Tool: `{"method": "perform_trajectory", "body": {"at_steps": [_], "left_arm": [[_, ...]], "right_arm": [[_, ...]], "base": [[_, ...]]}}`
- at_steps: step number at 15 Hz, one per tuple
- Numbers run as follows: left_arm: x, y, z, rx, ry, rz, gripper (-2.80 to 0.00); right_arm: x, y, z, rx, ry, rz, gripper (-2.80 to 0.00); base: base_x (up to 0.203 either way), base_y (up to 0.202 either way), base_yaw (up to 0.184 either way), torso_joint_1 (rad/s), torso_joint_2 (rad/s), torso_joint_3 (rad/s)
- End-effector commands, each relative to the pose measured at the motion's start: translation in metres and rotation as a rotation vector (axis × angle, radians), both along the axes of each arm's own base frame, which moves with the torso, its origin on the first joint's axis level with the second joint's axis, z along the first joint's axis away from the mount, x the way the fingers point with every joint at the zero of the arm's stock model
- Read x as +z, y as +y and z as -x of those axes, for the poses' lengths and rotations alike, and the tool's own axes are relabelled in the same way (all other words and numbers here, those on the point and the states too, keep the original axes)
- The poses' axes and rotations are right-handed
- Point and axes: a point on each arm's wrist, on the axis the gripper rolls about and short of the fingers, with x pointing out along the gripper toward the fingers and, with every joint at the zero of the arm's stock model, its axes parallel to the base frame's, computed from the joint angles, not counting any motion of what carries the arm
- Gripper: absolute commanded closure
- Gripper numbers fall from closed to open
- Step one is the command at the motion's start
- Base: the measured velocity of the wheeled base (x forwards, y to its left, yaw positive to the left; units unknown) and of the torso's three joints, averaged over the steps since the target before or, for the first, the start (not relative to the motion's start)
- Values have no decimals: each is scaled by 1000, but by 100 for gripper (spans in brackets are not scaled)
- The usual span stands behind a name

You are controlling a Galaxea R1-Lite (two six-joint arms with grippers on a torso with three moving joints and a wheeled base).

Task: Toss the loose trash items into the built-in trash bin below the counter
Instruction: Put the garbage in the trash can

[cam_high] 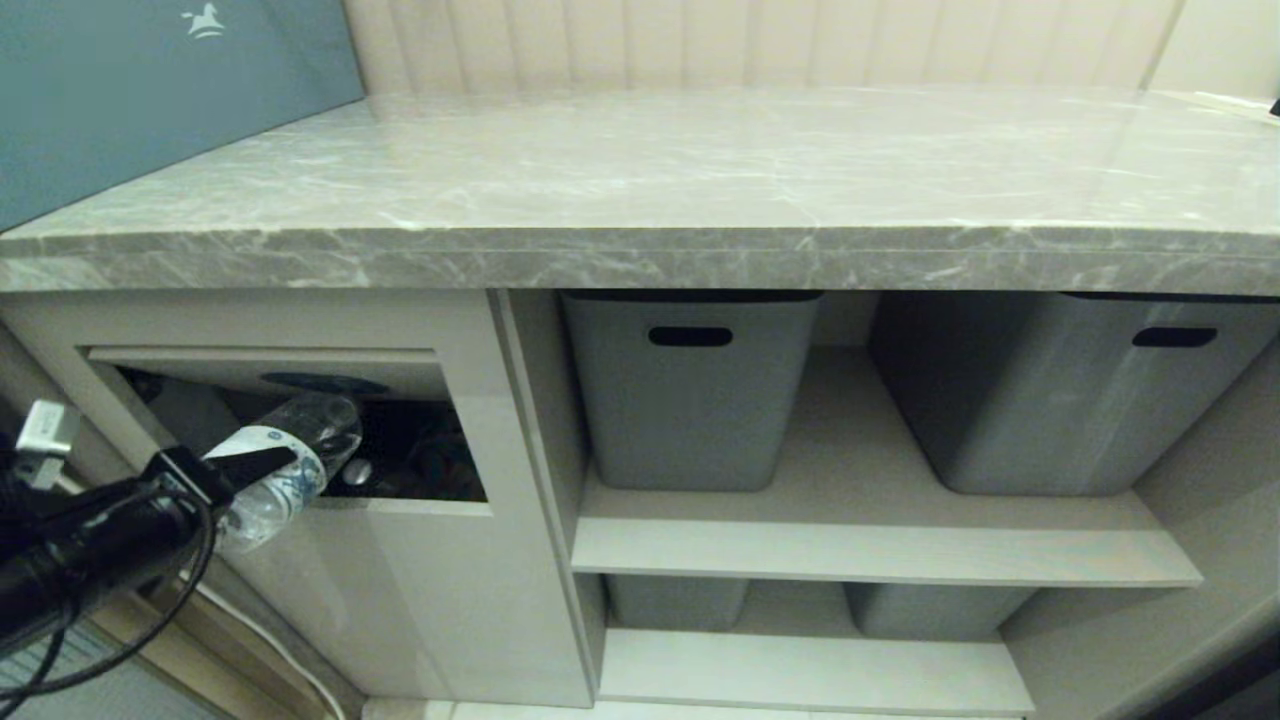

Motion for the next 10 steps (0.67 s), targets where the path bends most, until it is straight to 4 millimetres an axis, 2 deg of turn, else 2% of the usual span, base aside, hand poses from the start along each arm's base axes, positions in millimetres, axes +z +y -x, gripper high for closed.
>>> {"method": "perform_trajectory", "body": {"at_steps": [1, 3, 7, 10], "left_arm": [[-13, 2, -18, 22, 37, 67, 0], [-17, -5, -30, 84, 39, 168, 0], [-13, -29, -56, 204, 14, 384, 0], [-16, -48, -70, 271, 18, 484, 0]], "right_arm": [[0, 0, 0, 0, 0, 0, 0], [0, 0, 0, 0, 0, 0, 0], [0, 0, 0, 0, 0, 0, 0], [0, 0, 0, 0, 0, 0, 0]], "base": [[0, 0, 0, 0, 0, 0], [0, 0, 0, 0, 0, 0], [0, 0, 0, 0, 0, 0], [0, 0, 0, 0, 0, 0]]}}
